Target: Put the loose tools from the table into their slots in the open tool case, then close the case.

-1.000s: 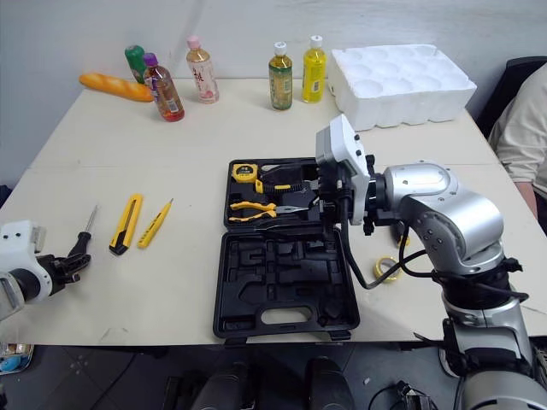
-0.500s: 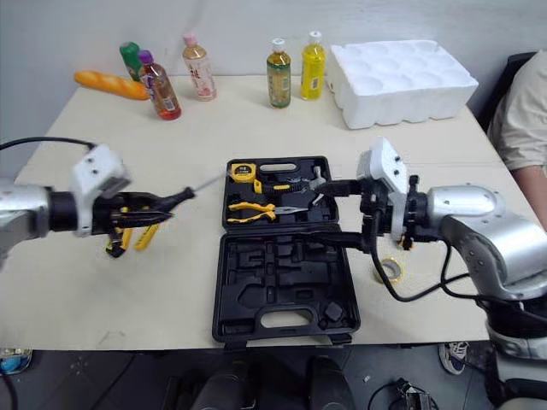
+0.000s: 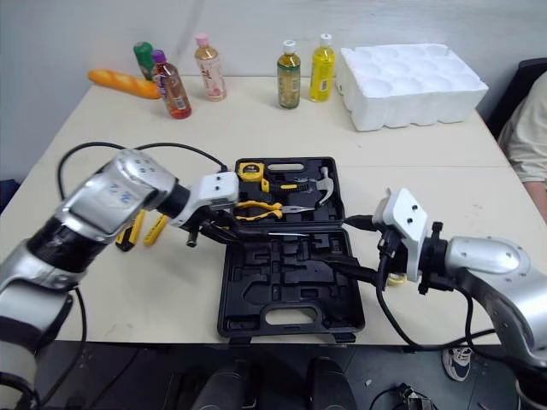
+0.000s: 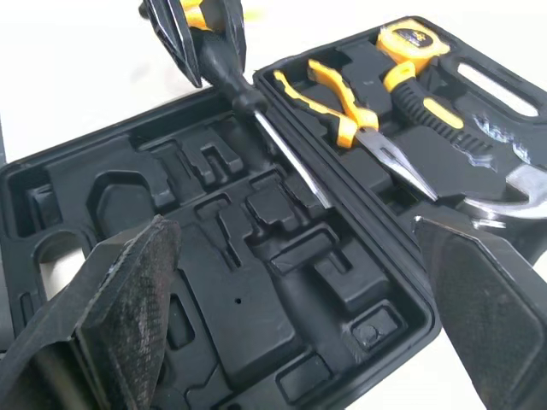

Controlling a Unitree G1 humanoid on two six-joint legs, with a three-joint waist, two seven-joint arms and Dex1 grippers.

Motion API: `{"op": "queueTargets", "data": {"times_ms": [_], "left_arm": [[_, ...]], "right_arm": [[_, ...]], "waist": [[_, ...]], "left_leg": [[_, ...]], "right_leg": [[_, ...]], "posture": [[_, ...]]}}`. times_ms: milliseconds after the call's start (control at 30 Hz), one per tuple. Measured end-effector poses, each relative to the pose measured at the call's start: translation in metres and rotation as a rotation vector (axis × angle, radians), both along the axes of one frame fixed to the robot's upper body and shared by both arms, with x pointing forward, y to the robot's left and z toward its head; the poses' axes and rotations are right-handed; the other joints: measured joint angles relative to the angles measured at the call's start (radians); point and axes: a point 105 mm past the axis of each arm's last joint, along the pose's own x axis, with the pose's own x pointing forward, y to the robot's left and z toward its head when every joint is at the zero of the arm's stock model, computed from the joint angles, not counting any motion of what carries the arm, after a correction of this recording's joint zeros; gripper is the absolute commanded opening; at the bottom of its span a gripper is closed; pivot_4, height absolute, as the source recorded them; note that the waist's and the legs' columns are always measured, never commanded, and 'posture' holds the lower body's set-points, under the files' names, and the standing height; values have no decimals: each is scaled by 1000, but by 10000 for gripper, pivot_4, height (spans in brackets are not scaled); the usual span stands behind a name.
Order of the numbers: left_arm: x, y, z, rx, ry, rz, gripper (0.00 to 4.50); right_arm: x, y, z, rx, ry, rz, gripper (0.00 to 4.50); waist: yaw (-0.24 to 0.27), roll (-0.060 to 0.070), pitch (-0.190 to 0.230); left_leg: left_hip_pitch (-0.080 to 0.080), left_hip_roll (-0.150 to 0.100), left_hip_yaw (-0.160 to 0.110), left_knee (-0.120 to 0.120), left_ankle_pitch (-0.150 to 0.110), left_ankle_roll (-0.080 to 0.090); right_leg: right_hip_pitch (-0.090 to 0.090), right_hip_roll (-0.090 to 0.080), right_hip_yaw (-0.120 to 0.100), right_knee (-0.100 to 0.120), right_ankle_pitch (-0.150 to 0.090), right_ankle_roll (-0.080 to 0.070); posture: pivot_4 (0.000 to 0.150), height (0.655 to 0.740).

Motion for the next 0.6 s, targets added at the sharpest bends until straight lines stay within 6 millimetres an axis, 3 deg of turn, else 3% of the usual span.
{"op": "queueTargets", "data": {"times_ms": [167, 600], "left_arm": [[11, -14, -5, 12, 0, -1, 10408], [10, -29, -10, 47, -9, -58, 10408]], "right_arm": [[-4, 2, -2, 18, -5, -25, 45000], [-3, -3, -6, 36, 10, -75, 45000]], "waist": [[7, 0, 0], [16, 0, 0]], "left_leg": [[-3, 0, -1, 3, -1, 2], [-3, 0, -1, 4, -1, 2]], "right_leg": [[-1, 0, 0, 0, 1, 1], [-1, 0, 0, 0, 1, 1]], "posture": [[1500, 7384], [1500, 7384]]}}
